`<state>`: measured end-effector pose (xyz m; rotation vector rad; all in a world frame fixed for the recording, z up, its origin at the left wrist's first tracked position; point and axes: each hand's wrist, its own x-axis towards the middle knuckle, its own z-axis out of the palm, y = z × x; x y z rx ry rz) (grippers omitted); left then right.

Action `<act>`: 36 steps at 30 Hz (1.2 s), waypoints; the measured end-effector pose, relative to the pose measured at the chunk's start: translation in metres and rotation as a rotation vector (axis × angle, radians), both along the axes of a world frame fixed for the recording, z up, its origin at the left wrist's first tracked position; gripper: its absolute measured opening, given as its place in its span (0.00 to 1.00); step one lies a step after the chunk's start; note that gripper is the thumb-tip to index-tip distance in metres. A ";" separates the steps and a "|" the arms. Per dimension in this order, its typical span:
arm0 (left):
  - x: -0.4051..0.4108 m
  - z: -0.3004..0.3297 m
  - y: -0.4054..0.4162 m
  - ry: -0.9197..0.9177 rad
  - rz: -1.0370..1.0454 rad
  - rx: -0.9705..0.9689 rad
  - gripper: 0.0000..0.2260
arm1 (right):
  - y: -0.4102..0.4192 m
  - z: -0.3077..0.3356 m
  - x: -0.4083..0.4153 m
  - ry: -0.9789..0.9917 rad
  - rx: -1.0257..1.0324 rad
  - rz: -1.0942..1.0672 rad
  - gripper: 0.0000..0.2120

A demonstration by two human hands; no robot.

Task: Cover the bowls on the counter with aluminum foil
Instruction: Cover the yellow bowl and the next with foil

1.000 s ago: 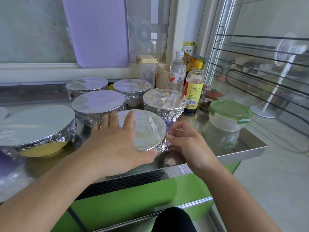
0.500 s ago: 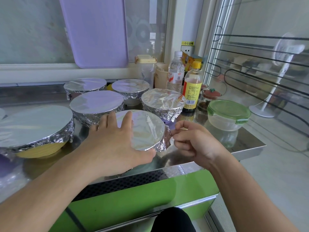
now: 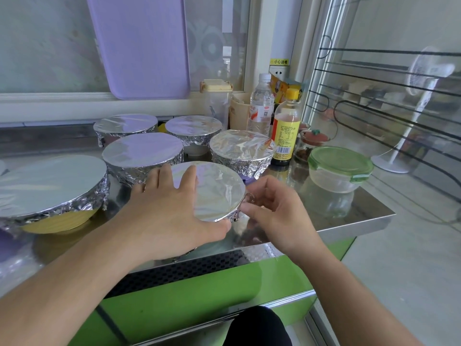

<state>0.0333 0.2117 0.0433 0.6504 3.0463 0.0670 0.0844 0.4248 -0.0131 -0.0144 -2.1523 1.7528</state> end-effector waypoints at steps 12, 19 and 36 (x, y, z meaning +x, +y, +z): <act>0.001 0.000 0.001 -0.013 0.020 -0.006 0.56 | -0.023 -0.020 -0.007 0.318 0.735 -0.430 0.11; 0.003 0.001 0.005 0.035 0.021 -0.015 0.55 | -0.050 -0.015 0.007 0.151 0.772 -0.413 0.12; 0.002 0.003 0.002 0.010 0.012 -0.004 0.59 | -0.026 0.019 0.022 -0.262 0.606 -0.226 0.16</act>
